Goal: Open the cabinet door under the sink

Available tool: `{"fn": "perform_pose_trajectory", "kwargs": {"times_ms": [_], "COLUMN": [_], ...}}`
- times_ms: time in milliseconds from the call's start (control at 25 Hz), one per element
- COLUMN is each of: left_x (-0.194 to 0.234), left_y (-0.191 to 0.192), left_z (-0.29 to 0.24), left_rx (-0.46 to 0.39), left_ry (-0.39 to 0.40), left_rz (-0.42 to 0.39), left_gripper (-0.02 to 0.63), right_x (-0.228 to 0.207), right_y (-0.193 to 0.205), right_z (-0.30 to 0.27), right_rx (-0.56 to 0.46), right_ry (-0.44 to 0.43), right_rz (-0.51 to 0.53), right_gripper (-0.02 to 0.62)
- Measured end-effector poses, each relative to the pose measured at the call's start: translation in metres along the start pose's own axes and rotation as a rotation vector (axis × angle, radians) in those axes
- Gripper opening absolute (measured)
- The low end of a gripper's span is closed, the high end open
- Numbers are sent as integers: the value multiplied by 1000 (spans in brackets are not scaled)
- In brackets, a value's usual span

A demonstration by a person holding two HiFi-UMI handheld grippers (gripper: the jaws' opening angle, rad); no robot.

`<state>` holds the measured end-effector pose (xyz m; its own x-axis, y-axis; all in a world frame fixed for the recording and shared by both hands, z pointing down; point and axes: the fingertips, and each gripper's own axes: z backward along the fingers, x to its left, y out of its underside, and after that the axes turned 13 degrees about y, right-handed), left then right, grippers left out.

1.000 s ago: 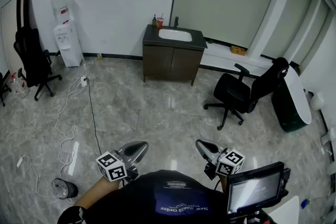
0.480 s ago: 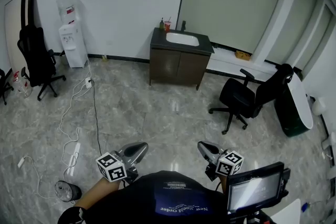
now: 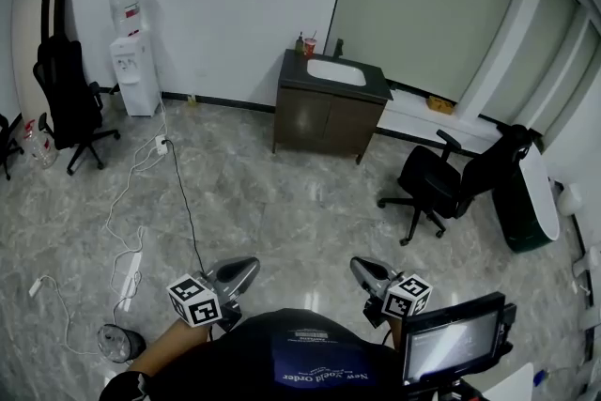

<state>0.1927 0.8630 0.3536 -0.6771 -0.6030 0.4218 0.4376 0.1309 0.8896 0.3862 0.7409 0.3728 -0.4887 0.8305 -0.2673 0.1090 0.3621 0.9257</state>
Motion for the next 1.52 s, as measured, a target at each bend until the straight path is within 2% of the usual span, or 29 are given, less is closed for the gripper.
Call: {"fn": "perform_pose_trajectory", "kwargs": {"times_ms": [160, 360, 680, 880, 1120, 1360, 1520], "left_x": [6, 30, 54, 66, 82, 111, 140], "left_y": [10, 8, -7, -8, 0, 1, -6], "left_z": [-7, -45, -148, -202, -252, -277, -290], "left_rx": [2, 0, -17, -16, 26, 64, 72], "left_ry": [-13, -52, -81, -88, -71, -34, 10], "left_rz": [-2, -14, -49, -59, -45, -19, -2], "left_gripper": [0, 0, 0, 0, 0, 0, 0], "right_x": [-13, -56, -150, -204, -252, -274, -283], "right_y": [5, -7, -62, -83, -86, -84, -92], "right_z": [-7, -30, -47, -46, -51, -63, -80], "right_rx": [5, -3, -30, -51, -60, -52, -53], "right_ry": [-17, -63, -132, -148, -135, -91, -50], "right_rz": [-2, -5, 19, 17, 7, -42, -36], "right_gripper": [2, 2, 2, 2, 2, 2, 2]}}
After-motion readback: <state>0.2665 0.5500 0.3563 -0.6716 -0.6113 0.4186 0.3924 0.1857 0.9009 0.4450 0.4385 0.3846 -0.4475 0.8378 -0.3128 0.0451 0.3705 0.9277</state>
